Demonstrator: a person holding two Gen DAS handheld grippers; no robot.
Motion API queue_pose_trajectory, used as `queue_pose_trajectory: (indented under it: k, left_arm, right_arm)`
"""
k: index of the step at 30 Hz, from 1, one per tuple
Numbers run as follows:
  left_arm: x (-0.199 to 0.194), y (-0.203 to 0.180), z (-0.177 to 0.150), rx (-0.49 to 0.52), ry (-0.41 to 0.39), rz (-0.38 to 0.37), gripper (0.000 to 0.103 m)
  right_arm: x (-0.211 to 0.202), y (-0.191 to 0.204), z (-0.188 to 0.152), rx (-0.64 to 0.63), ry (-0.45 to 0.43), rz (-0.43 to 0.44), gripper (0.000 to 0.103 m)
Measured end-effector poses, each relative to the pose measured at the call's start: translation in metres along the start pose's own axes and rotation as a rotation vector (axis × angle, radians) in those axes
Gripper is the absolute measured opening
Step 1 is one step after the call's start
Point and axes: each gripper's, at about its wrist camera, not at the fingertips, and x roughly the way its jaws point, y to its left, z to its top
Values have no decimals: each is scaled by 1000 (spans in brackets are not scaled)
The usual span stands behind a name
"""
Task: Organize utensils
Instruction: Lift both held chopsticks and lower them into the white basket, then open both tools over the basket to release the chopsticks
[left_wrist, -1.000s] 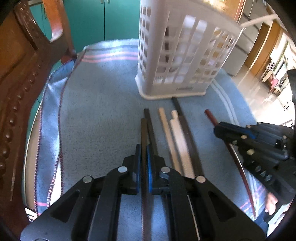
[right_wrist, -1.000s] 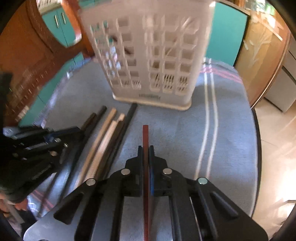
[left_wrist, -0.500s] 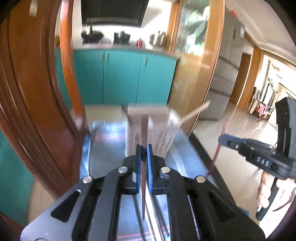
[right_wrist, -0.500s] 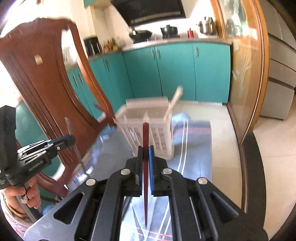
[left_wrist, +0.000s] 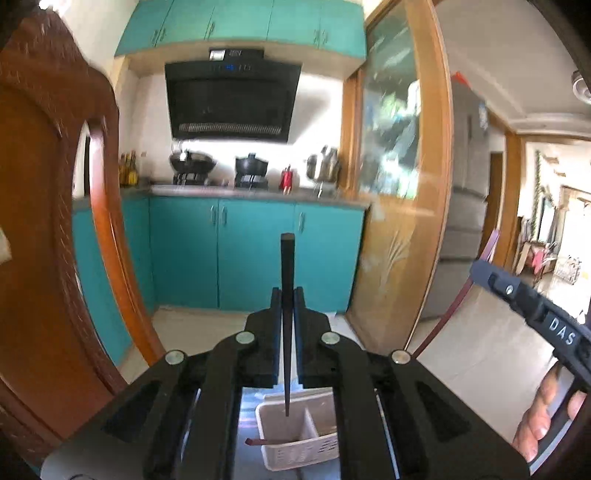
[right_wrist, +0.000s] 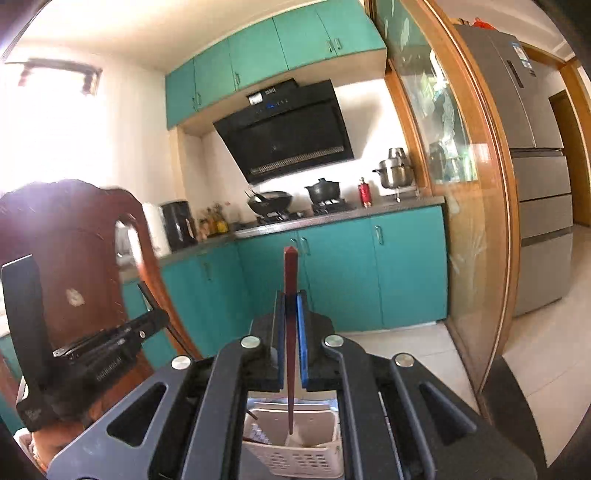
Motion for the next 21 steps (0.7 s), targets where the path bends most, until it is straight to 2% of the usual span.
queue_pose_trajectory:
  k: [4, 10, 15, 16, 18, 21]
  left_arm:
    - [30, 7, -37, -20, 83, 18, 7]
    - [37, 7, -67, -13, 146, 23, 7]
    - [22, 4, -77, -1, 138, 27, 7]
    - [18, 6, -76, -8, 132, 26, 11]
    - [10, 8, -74, -17, 116, 18, 18]
    - [-17, 11, -72, -27, 73, 23, 22]
  right_arm:
    - [29, -6, -34, -12, 69, -40, 7]
    - [47, -12, -73, -19, 133, -47, 7]
    - [39, -17, -92, -17, 168, -69, 7]
    - [35, -17, -94, -21, 171, -73, 8]
    - [23, -17, -92, -19, 162, -74, 20]
    - [-5, -20, -87, 1, 120, -68, 26]
